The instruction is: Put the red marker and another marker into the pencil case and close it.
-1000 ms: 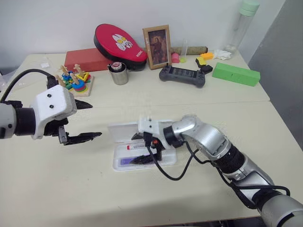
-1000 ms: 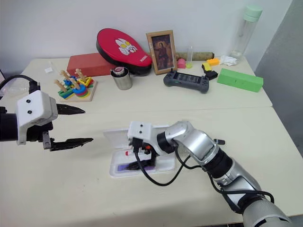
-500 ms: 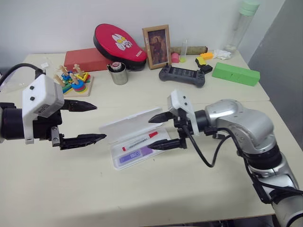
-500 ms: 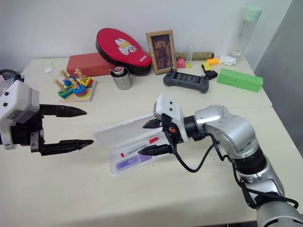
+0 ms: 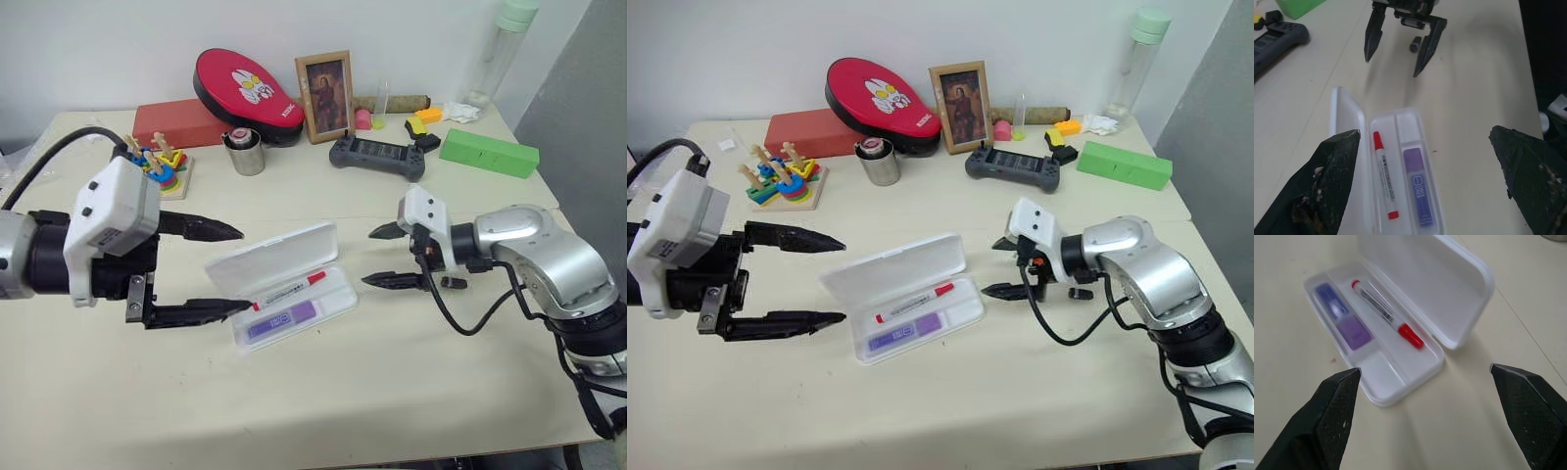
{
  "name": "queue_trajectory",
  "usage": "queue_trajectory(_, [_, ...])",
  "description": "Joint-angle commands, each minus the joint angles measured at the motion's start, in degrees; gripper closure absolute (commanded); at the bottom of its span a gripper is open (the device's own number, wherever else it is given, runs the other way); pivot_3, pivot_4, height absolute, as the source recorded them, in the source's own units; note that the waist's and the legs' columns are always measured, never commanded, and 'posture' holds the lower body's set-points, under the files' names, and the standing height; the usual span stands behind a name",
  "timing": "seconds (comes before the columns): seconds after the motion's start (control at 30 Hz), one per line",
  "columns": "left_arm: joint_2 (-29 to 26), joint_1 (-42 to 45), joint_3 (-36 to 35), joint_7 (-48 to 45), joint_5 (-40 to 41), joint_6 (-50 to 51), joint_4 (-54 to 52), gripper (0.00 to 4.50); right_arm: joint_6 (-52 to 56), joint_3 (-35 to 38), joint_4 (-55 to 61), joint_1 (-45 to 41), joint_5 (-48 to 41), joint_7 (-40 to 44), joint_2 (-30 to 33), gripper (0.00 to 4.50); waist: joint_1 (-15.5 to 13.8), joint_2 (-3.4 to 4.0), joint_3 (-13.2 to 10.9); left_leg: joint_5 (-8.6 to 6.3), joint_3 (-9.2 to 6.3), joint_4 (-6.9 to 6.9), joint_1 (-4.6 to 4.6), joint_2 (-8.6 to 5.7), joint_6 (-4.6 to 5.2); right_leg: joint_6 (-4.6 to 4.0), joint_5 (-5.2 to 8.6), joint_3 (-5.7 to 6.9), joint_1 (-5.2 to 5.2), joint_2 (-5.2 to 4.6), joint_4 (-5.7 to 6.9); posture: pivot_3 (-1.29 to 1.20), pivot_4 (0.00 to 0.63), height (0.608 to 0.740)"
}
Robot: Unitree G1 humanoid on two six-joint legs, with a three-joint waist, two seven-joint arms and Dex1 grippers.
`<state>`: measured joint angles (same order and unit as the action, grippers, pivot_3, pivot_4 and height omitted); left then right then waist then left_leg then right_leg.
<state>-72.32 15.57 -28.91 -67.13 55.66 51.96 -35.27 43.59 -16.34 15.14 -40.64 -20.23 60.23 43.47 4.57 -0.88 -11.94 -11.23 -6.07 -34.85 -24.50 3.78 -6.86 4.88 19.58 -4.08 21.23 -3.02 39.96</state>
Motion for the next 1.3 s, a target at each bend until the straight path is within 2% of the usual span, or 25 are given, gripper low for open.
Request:
queue_trajectory(0.03, [-0.79, -0.69, 0.34, -0.48, 2.62, 0.19, -2.62, 0.0, -6.4, 0.27, -2.06, 1.82, 3.62, 2.93, 4.06, 0.06, -0.05, 0.0, 0.0, 0.0, 0.0, 0.0, 0.0, 0.0, 0.0, 0.0, 0.0, 0.0, -0.02, 0.0, 0.0, 0.0, 0.15, 0.74])
queue_trajectory(0.17, [-0.34, -0.93, 0.59, 0.52, 4.1, 0.04, -3.37, 0.0, -14.47, -1.26, -8.67, 3.4, 9.75, 4.3, 7.47, 0.06, -0.12, 0.0, 0.0, 0.0, 0.01, -0.04, 0.0, -0.01, 0.0, 0.0, 0.0, -0.01, -0.03, -0.01, -0.01, 0.0, 0.15, 0.74])
queue_trajectory(0.4, [-0.08, -3.15, 1.08, 1.24, 4.23, -0.43, -5.35, 0.0, -21.16, -0.69, -17.94, 4.43, 14.47, 6.1, 8.72, 0.06, 0.01, 0.01, -0.01, 0.0, 0.02, -0.03, 0.01, -0.01, 0.0, 0.0, 0.0, -0.02, -0.03, -0.01, -0.01, 0.0, 0.15, 0.74])
queue_trajectory(0.7, [0.05, -5.33, 1.09, 2.82, 2.16, -1.7, -6.3, 0.0, -23.73, 1.89, -20.58, 6.8, 14.66, 10.0, 11.94, 0.06, -0.28, 0.0, -0.01, 0.0, 0.02, -0.06, 0.01, -0.01, 0.0, 0.0, 0.0, -0.02, -0.06, -0.01, -0.01, 0.0, 0.15, 0.74])
queue_trajectory(0.97, [0.04, -5.49, 2.07, 3.88, 1.11, -2.71, -6.28, 0.0, -21.36, 2.93, -25.56, 6.73, 14.47, 11.58, 11.85, 0.06, -0.3, 0.01, 0.0, 0.01, 0.02, -0.07, 0.03, -0.01, 0.0, 0.0, 0.0, -0.02, -0.08, -0.01, 0.0, 0.0, 0.15, 0.74])
queue_trajectory(1.1, [0.16, -5.27, 2.62, 4.59, 0.85, -3.03, -6.24, 0.0, -20.8, 2.49, -28.09, 6.59, 15.01, 11.81, 11.04, 0.73, -0.3, 0.0, 0.0, 0.01, 0.02, -0.08, 0.03, -0.01, 0.0, 0.0, 0.0, -0.02, -0.09, -0.01, 0.0, 0.0, 0.15, 0.74])
queue_trajectory(1.3, [0.04, -4.74, 2.76, 5.49, 1.62, -3.13, -6.38, 0.0, -21.34, 1.94, -30.83, 5.95, 16.19, 12.09, 9.64, 2.26, -0.27, 0.0, 0.0, 0.01, 0.02, -0.1, 0.07, -0.01, 0.0, 0.0, 0.0, -0.02, -0.15, 0.0, 0.01, 0.0, 0.15, 0.74])
